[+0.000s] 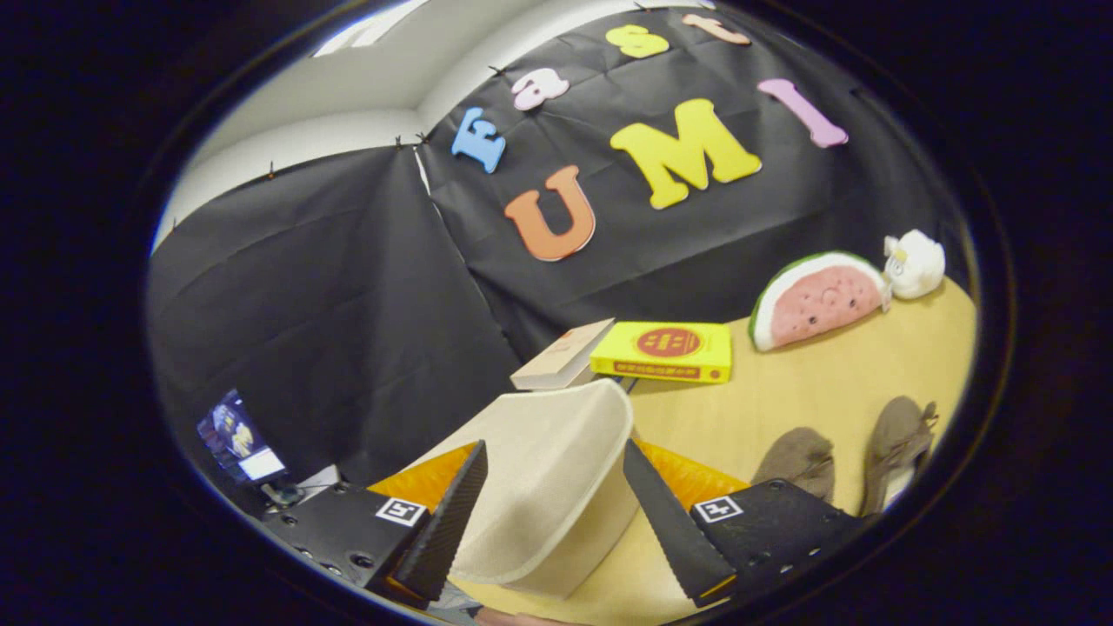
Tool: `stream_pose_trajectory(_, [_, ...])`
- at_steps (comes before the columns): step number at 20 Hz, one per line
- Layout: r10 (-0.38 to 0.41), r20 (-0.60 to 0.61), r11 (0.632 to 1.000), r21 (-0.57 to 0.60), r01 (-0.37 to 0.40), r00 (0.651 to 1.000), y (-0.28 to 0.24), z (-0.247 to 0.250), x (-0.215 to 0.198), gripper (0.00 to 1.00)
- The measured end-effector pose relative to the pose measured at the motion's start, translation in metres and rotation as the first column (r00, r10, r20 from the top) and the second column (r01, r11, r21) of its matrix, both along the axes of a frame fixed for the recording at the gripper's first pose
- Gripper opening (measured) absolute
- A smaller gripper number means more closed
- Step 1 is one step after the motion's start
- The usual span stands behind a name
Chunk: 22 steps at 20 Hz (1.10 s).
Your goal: Open the storage box then place both shoes into the box .Put the left shoe in first, then the right shoe, with the right side of both shoes facing outward in a uniform manner.
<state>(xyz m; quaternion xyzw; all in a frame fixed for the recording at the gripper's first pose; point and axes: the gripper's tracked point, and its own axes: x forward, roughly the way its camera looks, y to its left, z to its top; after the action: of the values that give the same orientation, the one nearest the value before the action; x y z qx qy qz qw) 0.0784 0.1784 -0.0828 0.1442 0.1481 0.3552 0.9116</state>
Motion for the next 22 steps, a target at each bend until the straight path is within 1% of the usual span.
stream_pose_trajectory(2, [0.048, -0.081, 0.998, 0.040, -0.045, 0.996, 0.005, -0.007, 0.008, 0.95])
stream_pose_trajectory(5, [0.119, -0.173, 0.986, 0.139, -0.096, 0.978, 0.008, -0.010, 0.017, 0.95])
stream_pose_trajectory(7, [0.137, -0.232, 0.978, 0.186, -0.094, 0.963, 0.007, -0.017, 0.029, 0.95])
stream_pose_trajectory(9, [0.148, -0.299, 0.975, 0.206, -0.088, 0.943, 0.008, -0.029, 0.042, 0.95])
stream_pose_trajectory(10, [0.169, -0.331, 0.969, 0.229, -0.094, 0.928, 0.012, -0.034, 0.045, 0.95])
stream_pose_trajectory(11, [0.210, -0.368, 0.956, 0.269, -0.112, 0.906, 0.016, -0.036, 0.043, 0.95])
stream_pose_trajectory(13, [0.292, -0.440, 0.924, 0.358, -0.132, 0.849, 0.024, -0.037, 0.038, 0.93])
stream_pose_trajectory(14, [0.333, -0.475, 0.904, 0.407, -0.132, 0.814, 0.026, -0.035, 0.034, 0.86])
stream_pose_trajectory(15, [0.343, -0.499, 0.897, 0.425, -0.121, 0.796, 0.028, -0.036, 0.036, 0.78])
stream_pose_trajectory(16, [0.339, -0.510, 0.900, 0.420, -0.114, 0.791, 0.024, -0.039, 0.036, 0.71])
stream_pose_trajectory(17, [0.333, -0.517, 0.902, 0.418, -0.107, 0.788, 0.023, -0.037, 0.035, 0.68])
stream_pose_trajectory(19, [0.299, -0.514, 0.920, 0.380, -0.099, 0.804, 0.022, -0.035, 0.034, 0.63])
stream_pose_trajectory(20, [0.273, -0.509, 0.932, 0.350, -0.094, 0.816, 0.022, -0.036, 0.029, 0.59])
stream_pose_trajectory(22, [0.229, -0.512, 0.948, 0.310, -0.071, 0.828, 0.016, -0.031, 0.029, 0.51])
